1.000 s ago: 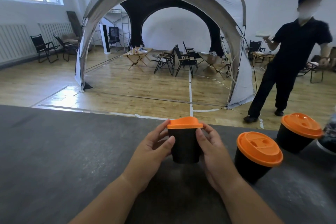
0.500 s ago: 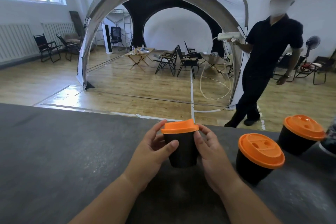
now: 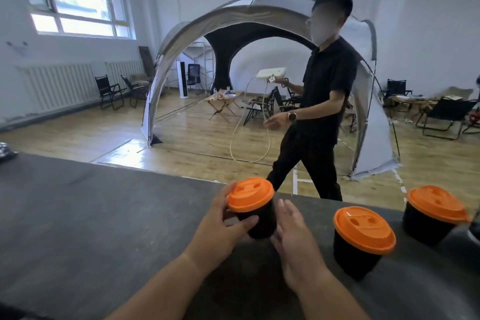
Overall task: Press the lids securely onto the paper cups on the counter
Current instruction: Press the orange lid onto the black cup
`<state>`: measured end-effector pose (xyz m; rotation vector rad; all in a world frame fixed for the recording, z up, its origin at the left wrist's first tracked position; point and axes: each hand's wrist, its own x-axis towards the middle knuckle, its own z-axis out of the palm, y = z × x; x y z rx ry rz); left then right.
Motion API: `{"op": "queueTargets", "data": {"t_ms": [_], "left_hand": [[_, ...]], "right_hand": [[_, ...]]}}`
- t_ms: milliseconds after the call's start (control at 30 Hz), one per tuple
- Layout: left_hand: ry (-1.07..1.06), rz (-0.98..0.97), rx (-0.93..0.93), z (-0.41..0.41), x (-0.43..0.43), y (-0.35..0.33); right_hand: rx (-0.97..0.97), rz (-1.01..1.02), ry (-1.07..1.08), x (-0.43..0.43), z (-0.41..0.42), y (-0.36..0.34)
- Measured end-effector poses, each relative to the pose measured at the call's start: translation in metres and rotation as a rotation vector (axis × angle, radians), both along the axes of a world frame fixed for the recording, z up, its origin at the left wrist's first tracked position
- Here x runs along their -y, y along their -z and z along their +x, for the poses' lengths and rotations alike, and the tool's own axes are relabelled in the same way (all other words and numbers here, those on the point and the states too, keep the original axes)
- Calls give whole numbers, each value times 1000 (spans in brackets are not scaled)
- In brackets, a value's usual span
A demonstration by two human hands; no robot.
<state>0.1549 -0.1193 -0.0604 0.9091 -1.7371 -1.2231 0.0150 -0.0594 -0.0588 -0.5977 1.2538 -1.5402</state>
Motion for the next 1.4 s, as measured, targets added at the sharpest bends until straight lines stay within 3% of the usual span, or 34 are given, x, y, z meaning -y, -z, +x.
{"op": "queueTargets", "data": {"t_ms": [100,200,600,867,1200,1400], "left_hand": [[-11,8,13,1,-15,-4],[18,5,74,-2,-31,-5],[-24,-67,12,-22,-60,-18],[2,-48,-83,19,-26,-20],[-111,-41,-66,186,92,-19],[-279,-1,-43,326,171,-23]], "right_hand": [[363,137,-42,-7,1,-2],[499,97,-97,-25,0,-9],[525,53,-101,-49,-9,-14],[462,18,-42,-23,39,-24],[535,-26,6,98,222,-29],[417,65,-129,180,348,-27]]}}
